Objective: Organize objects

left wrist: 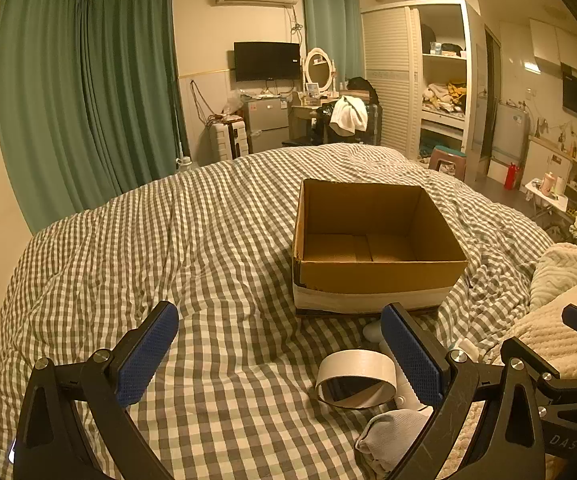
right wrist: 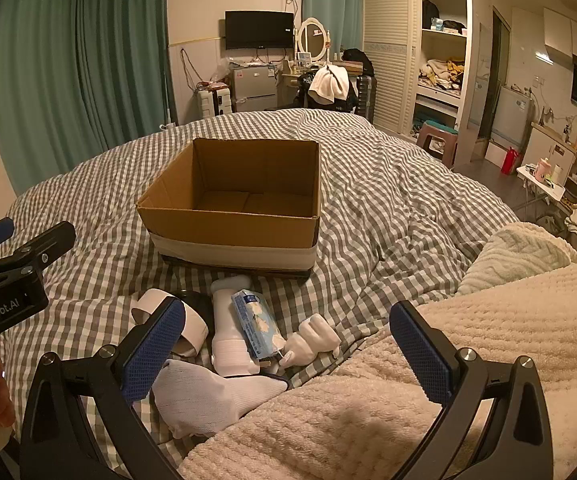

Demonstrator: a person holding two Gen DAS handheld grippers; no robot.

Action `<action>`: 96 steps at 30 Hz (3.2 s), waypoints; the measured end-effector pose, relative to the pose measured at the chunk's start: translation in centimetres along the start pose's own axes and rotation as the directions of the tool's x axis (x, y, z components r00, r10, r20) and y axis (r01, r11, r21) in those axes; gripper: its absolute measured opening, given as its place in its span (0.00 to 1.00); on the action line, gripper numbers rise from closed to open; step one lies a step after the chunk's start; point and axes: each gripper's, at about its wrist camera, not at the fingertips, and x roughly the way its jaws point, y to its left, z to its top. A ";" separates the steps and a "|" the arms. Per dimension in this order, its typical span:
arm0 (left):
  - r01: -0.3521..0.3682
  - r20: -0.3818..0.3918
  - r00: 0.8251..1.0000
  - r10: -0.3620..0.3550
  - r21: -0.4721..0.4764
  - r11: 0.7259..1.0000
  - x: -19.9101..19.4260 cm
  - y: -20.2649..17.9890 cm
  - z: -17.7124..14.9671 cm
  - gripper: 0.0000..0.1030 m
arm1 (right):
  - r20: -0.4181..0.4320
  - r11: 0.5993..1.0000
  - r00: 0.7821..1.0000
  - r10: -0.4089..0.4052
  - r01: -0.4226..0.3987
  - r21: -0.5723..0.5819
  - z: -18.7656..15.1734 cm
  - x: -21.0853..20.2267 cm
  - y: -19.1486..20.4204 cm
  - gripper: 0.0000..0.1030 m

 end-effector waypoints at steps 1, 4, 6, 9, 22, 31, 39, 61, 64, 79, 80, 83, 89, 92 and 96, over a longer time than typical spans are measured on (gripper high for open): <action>-0.001 -0.001 1.000 0.001 -0.001 1.000 0.0 0.0 0.0 1.00 | 0.000 1.000 1.000 0.000 0.000 0.000 0.0 0.1 -0.1 1.00; -0.001 -0.002 1.000 0.001 -0.002 1.000 0.0 0.0 -0.1 1.00 | 0.002 1.000 1.000 0.001 -0.001 -0.003 0.1 -0.4 0.3 1.00; -0.002 -0.002 1.000 0.002 -0.001 1.000 0.0 0.0 -0.1 1.00 | 0.000 1.000 1.000 -0.001 0.001 -0.003 0.1 -0.4 0.3 1.00; -0.001 -0.004 1.000 0.001 -0.003 1.000 0.0 0.0 -0.2 1.00 | 0.005 1.000 1.000 0.000 0.000 -0.001 0.1 -0.4 0.3 1.00; -0.012 -0.018 1.000 0.012 -0.008 1.000 0.0 0.4 -0.7 1.00 | 0.012 1.000 1.000 0.000 0.000 0.000 0.2 -0.7 0.4 1.00; -0.009 -0.019 1.000 0.009 -0.008 1.000 0.1 0.5 -0.7 1.00 | 0.010 1.000 1.000 0.001 -0.001 0.001 0.2 -0.7 0.5 1.00; -0.007 -0.019 1.000 0.007 -0.005 1.000 0.2 0.5 -0.6 1.00 | 0.020 1.000 1.000 0.001 -0.002 0.005 0.3 -0.8 0.6 1.00; 0.023 -0.225 0.974 -0.022 0.005 1.000 6.7 -1.0 -2.0 1.00 | -0.099 1.000 0.995 0.015 -0.018 -0.022 1.5 2.7 -0.4 0.99; 0.033 -0.269 0.963 -0.028 0.013 0.999 8.1 -1.5 -2.7 1.00 | -0.134 1.000 0.991 0.003 -0.005 -0.010 1.1 4.2 -1.1 0.99; 0.184 -0.381 0.913 -0.145 0.070 0.980 11.3 -5.5 -5.4 1.00 | -0.355 0.999 0.934 -0.043 0.052 0.016 -1.5 11.8 -3.1 0.80; 0.195 -0.387 0.909 -0.153 0.070 0.978 11.5 -5.6 -5.6 1.00 | -0.371 0.998 0.928 -0.041 0.052 0.019 -1.7 12.3 -3.3 0.80; 0.220 -0.412 0.894 -0.174 0.067 0.973 12.1 -5.8 -5.9 1.00 | -0.405 0.999 0.914 -0.030 0.044 0.028 -1.9 13.3 -3.5 0.79; 0.256 -0.448 0.874 -0.188 0.094 0.962 12.6 -6.6 -6.5 1.00 | -0.497 0.999 0.867 -0.042 0.044 -0.008 -2.6 16.2 -3.1 0.79; 0.271 -0.470 0.860 -0.199 0.090 0.958 13.0 -6.8 -7.0 1.00 | -0.517 0.999 0.855 -0.037 0.039 -0.006 -2.7 17.0 -3.2 0.79; 0.318 -0.501 0.831 -0.240 0.074 0.945 12.7 -7.2 -7.6 0.81 | -0.520 1.000 0.854 -0.012 0.002 -0.020 -2.9 17.3 -2.7 0.61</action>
